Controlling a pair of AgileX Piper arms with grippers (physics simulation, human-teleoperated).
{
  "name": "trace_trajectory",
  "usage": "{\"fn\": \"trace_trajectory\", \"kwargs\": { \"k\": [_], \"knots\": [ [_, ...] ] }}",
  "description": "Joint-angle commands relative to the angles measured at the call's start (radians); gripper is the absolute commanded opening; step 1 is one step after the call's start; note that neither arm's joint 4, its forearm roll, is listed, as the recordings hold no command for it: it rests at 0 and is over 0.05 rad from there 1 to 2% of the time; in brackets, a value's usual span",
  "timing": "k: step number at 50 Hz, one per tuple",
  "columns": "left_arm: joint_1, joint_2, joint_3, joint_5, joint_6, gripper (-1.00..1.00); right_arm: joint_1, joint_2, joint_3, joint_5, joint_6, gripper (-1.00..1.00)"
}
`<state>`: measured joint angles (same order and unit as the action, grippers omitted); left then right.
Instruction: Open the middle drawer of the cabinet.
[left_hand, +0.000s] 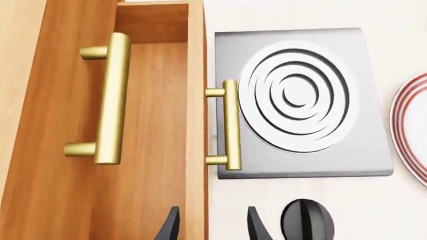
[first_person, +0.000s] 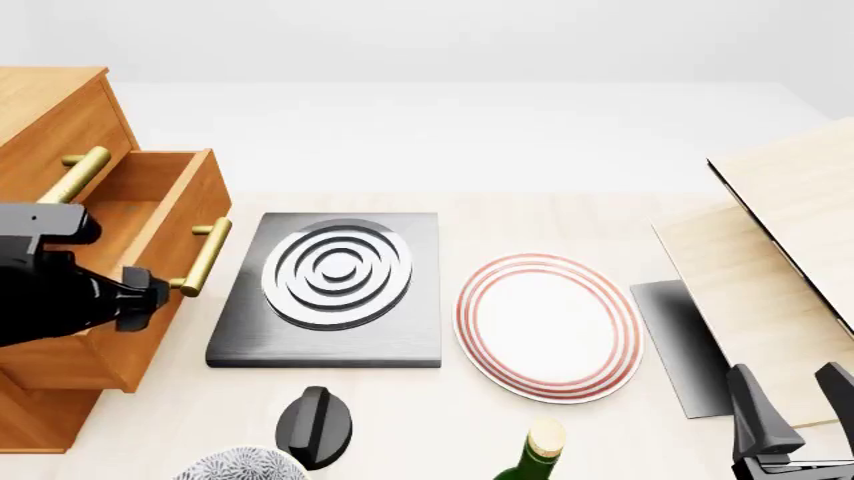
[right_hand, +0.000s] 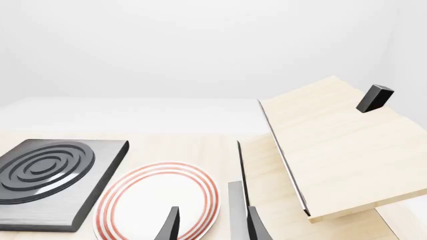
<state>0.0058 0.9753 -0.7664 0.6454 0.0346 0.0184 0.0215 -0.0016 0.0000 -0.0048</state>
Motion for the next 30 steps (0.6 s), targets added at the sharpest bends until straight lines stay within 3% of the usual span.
{"fn": "trace_trajectory", "kwargs": {
  "k": [1, 14, 30],
  "knots": [
    [-0.026, -0.017, 0.026, -0.043, 0.032, 1.0, 0.0, 0.0, 0.0, 0.0, 0.0, 1.0],
    [-0.013, -0.014, 0.042, -0.054, 0.045, 1.0, 0.0, 0.0, 0.0, 0.0, 0.0, 1.0],
    [-0.082, 0.003, 0.063, -0.054, 0.021, 1.0, 0.0, 0.0, 0.0, 0.0, 0.0, 1.0]
  ]
}}
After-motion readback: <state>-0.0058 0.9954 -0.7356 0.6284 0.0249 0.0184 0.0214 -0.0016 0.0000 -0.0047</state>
